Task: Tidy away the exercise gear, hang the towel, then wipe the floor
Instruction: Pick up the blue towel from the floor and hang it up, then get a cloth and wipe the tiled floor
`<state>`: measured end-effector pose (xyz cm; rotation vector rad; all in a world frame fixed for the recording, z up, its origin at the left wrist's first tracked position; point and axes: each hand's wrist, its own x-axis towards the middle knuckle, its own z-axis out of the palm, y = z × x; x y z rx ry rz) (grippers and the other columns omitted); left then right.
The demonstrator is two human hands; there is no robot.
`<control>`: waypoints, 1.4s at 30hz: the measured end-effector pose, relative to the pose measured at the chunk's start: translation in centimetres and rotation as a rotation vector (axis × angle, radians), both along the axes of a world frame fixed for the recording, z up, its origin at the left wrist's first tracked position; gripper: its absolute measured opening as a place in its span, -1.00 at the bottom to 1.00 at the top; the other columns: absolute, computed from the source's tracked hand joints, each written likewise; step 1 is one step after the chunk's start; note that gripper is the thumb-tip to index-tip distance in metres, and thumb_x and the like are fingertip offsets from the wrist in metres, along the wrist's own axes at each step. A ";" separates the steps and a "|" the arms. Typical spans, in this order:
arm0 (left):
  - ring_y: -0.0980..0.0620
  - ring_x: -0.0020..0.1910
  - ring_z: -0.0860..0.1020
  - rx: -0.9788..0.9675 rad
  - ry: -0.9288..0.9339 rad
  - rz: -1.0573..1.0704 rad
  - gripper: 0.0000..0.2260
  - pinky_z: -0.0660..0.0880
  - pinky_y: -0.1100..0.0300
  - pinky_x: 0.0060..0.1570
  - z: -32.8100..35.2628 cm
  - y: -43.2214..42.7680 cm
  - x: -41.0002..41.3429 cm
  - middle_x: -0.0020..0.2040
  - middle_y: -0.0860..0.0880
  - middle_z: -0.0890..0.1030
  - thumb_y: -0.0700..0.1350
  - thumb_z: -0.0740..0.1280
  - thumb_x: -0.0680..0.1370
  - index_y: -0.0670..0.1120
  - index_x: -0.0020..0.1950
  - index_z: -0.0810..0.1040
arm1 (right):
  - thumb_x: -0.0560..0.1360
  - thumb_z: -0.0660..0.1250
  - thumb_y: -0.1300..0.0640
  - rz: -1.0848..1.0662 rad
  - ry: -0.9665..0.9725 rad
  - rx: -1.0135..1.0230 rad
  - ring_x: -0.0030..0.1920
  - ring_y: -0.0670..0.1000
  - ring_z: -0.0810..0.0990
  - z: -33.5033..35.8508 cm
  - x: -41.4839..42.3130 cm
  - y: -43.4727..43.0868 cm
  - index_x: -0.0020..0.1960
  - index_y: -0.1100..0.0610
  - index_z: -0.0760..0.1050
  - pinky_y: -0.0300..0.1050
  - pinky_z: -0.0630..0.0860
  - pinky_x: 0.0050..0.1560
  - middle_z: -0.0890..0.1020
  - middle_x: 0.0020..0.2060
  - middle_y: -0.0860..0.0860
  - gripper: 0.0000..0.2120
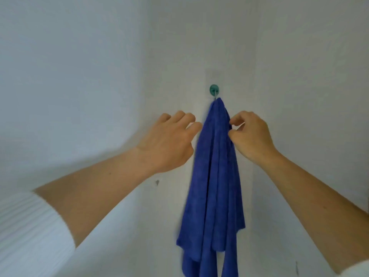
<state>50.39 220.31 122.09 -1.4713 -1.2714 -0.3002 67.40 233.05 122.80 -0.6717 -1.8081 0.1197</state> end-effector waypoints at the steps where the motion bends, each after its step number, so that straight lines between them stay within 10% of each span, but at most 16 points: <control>1: -0.17 -0.02 0.54 -0.008 -0.026 0.014 -0.63 0.50 0.01 -0.16 -0.4 -1.3 -0.5 0.07 -0.13 0.57 -0.12 0.23 0.37 -0.16 0.14 0.54 | 0.45 0.28 0.27 -0.016 0.017 0.047 -0.12 -0.05 0.47 -0.4 -0.2 -1.0 -0.01 0.06 0.45 -0.24 0.36 -0.14 0.47 -0.04 -0.06 -0.83; 17: -0.14 0.05 0.57 -0.176 -0.505 0.541 -0.69 0.53 0.04 -0.13 -16.0 -37.1 -12.9 0.20 -0.14 0.53 -0.15 0.36 0.37 -0.13 0.11 0.57 | 0.52 0.32 0.06 0.501 -0.229 -0.166 -0.07 -0.08 0.48 -17.4 -20.1 -31.5 0.11 0.10 0.48 -0.20 0.39 -0.07 0.51 0.04 -0.04 -0.80; 42: -0.05 0.23 0.40 0.414 -1.184 1.689 -0.66 0.35 0.05 0.16 -30.0 -117.0 -18.7 0.27 -0.05 0.40 -0.13 0.18 0.51 -0.06 0.29 0.40 | 0.53 0.29 0.01 1.669 -0.859 0.118 0.00 -0.04 0.44 -32.6 -47.4 -114.7 0.37 0.09 0.31 -0.18 0.42 0.00 0.35 0.28 -0.01 -0.56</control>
